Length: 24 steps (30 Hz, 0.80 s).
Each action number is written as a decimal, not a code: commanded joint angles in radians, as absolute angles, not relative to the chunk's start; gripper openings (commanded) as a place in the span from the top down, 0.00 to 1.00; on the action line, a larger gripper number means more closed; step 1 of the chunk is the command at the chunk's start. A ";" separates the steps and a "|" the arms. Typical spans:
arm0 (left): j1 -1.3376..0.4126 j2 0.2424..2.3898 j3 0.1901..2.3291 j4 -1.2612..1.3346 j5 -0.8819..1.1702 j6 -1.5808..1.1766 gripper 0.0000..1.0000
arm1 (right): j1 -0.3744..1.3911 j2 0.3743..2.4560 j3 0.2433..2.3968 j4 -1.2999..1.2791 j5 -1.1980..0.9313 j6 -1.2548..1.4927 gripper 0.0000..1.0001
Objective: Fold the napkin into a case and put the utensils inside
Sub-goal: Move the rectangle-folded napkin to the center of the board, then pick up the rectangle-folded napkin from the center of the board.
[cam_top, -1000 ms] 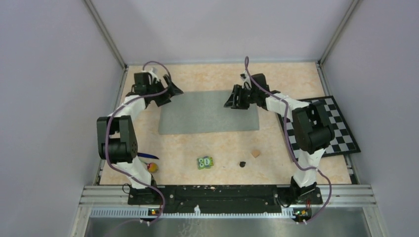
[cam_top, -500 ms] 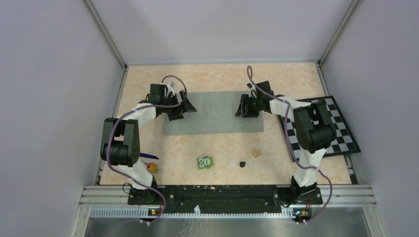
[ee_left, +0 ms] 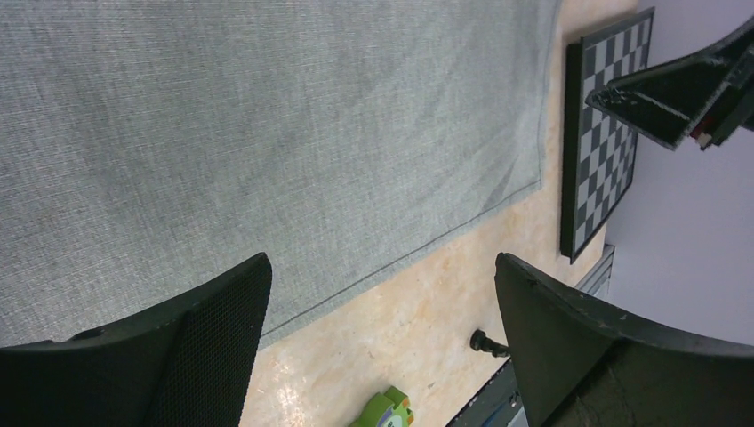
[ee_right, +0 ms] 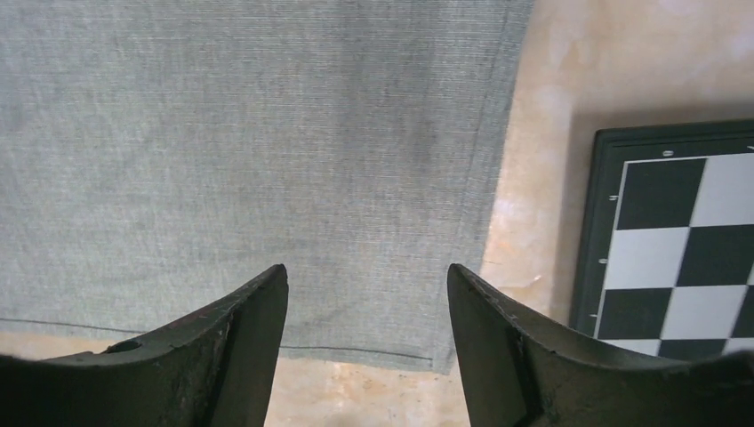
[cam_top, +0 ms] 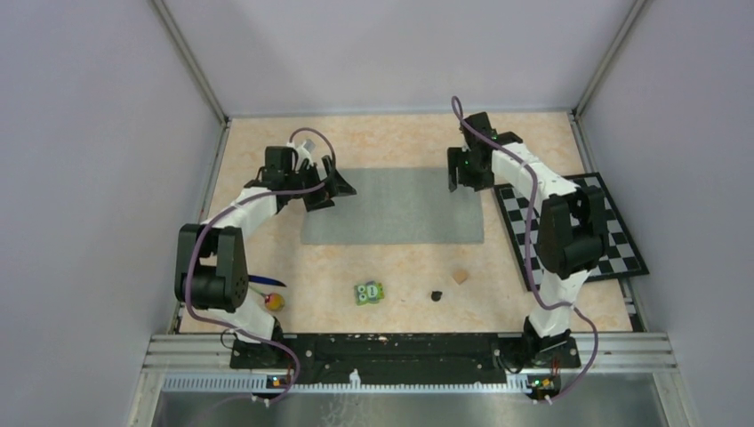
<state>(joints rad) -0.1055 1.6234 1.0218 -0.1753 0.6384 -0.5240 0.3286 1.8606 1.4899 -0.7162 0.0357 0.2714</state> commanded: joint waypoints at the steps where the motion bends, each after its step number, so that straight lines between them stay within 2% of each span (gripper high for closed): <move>1: -0.109 1.551 1.000 -0.136 0.708 -0.501 0.01 | 0.306 1.946 1.592 -0.881 0.123 0.234 0.35; 9: -0.109 1.529 0.982 -0.142 0.753 -0.456 0.01 | 0.269 2.116 1.756 -0.995 0.082 0.195 0.40; 15: -0.107 1.513 0.979 -0.129 0.780 -0.457 0.01 | 0.260 2.122 1.762 -0.989 0.050 0.184 0.37; 24: -0.092 1.505 0.967 -0.118 0.801 -0.462 0.01 | 0.241 2.164 1.724 -0.962 0.016 0.175 0.37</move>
